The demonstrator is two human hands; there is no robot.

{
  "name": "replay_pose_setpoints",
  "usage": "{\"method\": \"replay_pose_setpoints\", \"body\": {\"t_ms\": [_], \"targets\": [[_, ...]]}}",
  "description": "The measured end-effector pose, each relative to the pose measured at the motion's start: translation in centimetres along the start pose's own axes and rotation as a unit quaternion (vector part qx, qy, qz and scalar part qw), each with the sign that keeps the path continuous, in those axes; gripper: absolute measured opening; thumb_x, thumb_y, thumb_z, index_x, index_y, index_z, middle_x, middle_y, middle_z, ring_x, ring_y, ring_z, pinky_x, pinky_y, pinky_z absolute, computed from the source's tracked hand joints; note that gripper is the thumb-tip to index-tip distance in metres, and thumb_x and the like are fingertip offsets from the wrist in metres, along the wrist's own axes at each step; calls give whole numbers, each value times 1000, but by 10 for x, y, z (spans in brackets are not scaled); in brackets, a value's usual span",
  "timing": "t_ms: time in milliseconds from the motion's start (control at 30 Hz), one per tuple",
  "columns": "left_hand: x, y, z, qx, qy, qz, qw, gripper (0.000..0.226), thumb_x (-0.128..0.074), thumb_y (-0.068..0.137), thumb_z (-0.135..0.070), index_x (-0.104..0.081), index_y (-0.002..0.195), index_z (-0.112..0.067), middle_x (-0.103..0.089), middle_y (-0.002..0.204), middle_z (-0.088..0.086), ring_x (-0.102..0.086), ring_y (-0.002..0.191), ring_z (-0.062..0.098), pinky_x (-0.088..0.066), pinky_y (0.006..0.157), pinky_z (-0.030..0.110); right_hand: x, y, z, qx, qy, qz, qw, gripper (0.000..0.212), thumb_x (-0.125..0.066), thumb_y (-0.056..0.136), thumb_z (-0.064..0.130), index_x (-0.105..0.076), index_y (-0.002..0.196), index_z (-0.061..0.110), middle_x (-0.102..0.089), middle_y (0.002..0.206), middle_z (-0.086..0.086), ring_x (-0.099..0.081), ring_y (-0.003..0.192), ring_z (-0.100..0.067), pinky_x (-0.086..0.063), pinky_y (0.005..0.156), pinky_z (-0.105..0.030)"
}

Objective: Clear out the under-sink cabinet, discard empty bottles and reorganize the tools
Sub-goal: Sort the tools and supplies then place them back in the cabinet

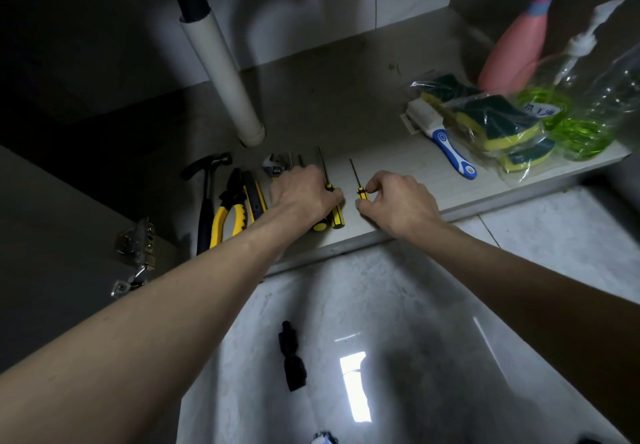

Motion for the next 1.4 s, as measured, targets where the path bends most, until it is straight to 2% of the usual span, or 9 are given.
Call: {"method": "replay_pose_setpoints", "body": {"t_ms": [200, 500, 767, 867, 967, 1067, 1167, 1267, 1400], "targets": [[6, -4, 3, 4, -33, -22, 999, 49, -42, 84, -62, -66, 83, -19, -68, 82, 6, -66, 84, 30, -44, 62, 31, -1, 3, -2, -2, 2, -3, 1000, 37, -68, 87, 50, -62, 118, 31, -69, 101, 5, -63, 92, -19, -47, 72, -32], [20, -51, 27, 75, -177, -103, 976, 28, -42, 83, -50, -51, 79, -25, -58, 69, -3, -55, 70, 30, -32, 52, 32, -6, 15, 15, 21, 6, -2, 1000, 37, -69, 85, 50, -65, 115, 29, -70, 106, 1, -64, 97, -24, -45, 74, -32], [7, -105, 6, 53, -271, -125, 953, 11, -47, 86, -36, -57, 88, -31, -63, 76, -11, -60, 74, 16, -45, 58, 31, -6, 10, 13, 20, 46, 0, 999, 38, -68, 85, 51, -67, 115, 29, -71, 110, 0, -64, 104, -24, -51, 85, -34], [2, -120, -3, 45, -307, -121, 943, 12, -47, 87, -34, -58, 86, -28, -63, 75, -11, -62, 74, 14, -52, 63, 35, 3, -9, 1, 31, 106, -25, 994, 30, -66, 87, 46, -68, 111, 27, -69, 95, 5, -64, 94, -18, -49, 80, -30], [-21, -148, -15, 22, -326, -73, 942, 16, -47, 89, -35, -59, 82, -27, -63, 74, -10, -61, 70, 12, -55, 63, 41, 9, -49, -30, 50, 183, -33, 981, 20, -63, 90, 38, -69, 104, 25, -63, 77, 11, -62, 78, -11, -49, 71, -30], [-59, -186, -21, 28, -306, 28, 951, 16, -49, 89, -35, -59, 82, -26, -64, 77, -10, -62, 73, 16, -56, 67, 41, 5, -97, -76, 25, 218, -8, 976, 16, -59, 90, 35, -69, 99, 26, -67, 75, 5, -67, 73, -14, -57, 67, -37], [-90, -226, -20, 45, -254, 104, 961, 15, -50, 89, -34, -59, 80, -27, -63, 80, -10, -62, 76, 16, -53, 66, 35, -14, -144, -118, -2, 150, 55, 987, 12, -56, 93, 28, -68, 92, 27, -69, 75, 10, -67, 69, -8, -53, 65, -30], [-109, -262, -6, 57, -203, 139, 968, 13, -54, 88, -41, -57, 81, -30, -58, 88, -15, -57, 81, 10, -38, 57, 28, -46, -186, -139, -21, 74, 147, 986, 9, -61, 91, 30, -68, 87, 28, -68, 76, 10, -66, 72, -13, -54, 68, -33], [-133, -300, 24, 72, -113, 223, 966, 30, -62, 84, -60, -54, 97, -34, -47, 110, -13, -50, 104, 14, -38, 70, 30, -85, -225, -131, -8, 48, 243, 969, 11, -64, 90, 36, -62, 81, 29, -64, 80, 12, -63, 78, -14, -48, 69, -31]]}}
Point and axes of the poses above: each hand's wrist, its own y-axis towards the middle knuckle, its own x-axis out of the back of the hand, z = x × y, the point moved 5 cm from there along y, towards the middle knuckle
